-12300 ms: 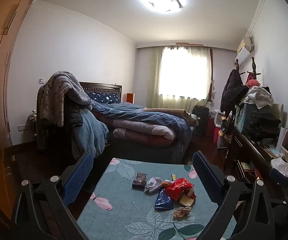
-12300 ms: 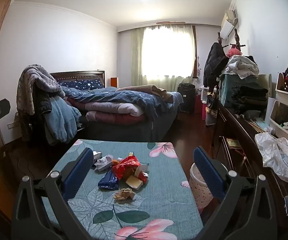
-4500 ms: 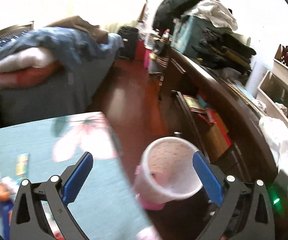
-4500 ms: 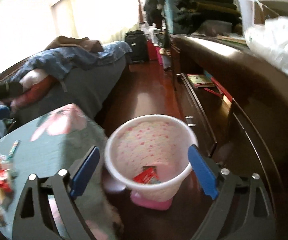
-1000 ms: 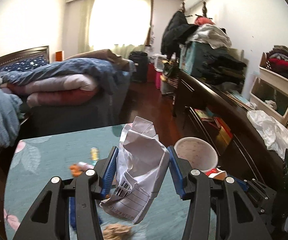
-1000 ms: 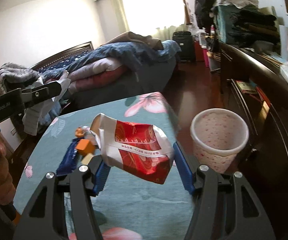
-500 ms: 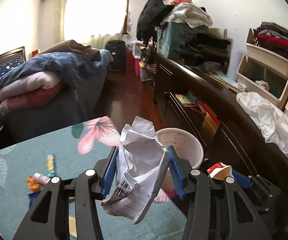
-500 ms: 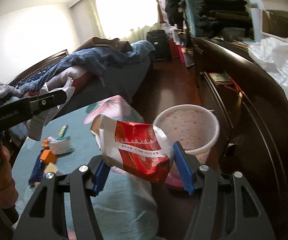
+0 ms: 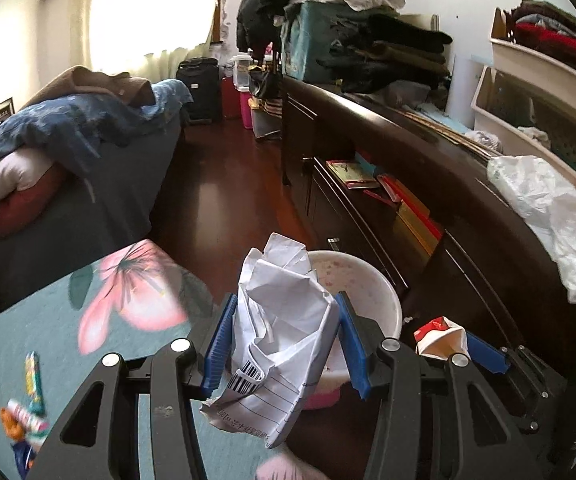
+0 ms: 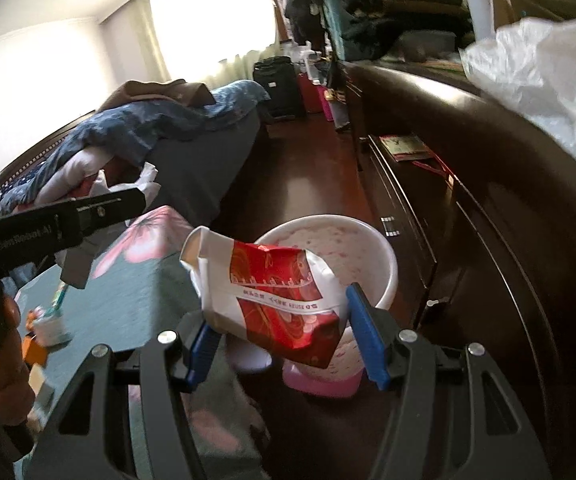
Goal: Collect trash
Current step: 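Carry both items over the wastebasket and open both grippers to drop them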
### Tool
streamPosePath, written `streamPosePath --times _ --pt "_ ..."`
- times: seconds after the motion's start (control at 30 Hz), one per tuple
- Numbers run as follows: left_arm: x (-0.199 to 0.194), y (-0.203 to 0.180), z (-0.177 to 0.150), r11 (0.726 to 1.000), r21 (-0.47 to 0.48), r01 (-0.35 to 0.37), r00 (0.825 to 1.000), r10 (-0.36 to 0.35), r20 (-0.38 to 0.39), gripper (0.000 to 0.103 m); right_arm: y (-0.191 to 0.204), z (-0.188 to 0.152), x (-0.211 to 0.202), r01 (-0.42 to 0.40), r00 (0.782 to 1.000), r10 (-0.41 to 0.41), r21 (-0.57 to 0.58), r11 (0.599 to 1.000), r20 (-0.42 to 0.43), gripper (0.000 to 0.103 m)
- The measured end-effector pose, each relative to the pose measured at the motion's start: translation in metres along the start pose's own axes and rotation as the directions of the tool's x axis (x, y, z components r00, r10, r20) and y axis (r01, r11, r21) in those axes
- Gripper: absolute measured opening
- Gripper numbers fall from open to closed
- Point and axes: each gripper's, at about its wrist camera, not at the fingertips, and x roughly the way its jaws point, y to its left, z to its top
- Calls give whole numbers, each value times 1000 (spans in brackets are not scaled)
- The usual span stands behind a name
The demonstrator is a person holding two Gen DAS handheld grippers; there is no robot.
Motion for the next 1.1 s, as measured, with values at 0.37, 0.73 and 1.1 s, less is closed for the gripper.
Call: streamPosePath --times 0.37,0.73,1.1 --pt "67 -8 26 1000 9 -3 998 4 -62 50 -36 12 69 38 998 -37 43 998 -42 61" --pt "107 -7 45 999 -34 33 996 -36 -84 59 -31 14 117 87 995 -87 -12 996 -53 62" --pt "91 -2 55 998 -56 28 999 -29 -19 85 -39 13 121 111 993 -111 -13 994 -36 74"
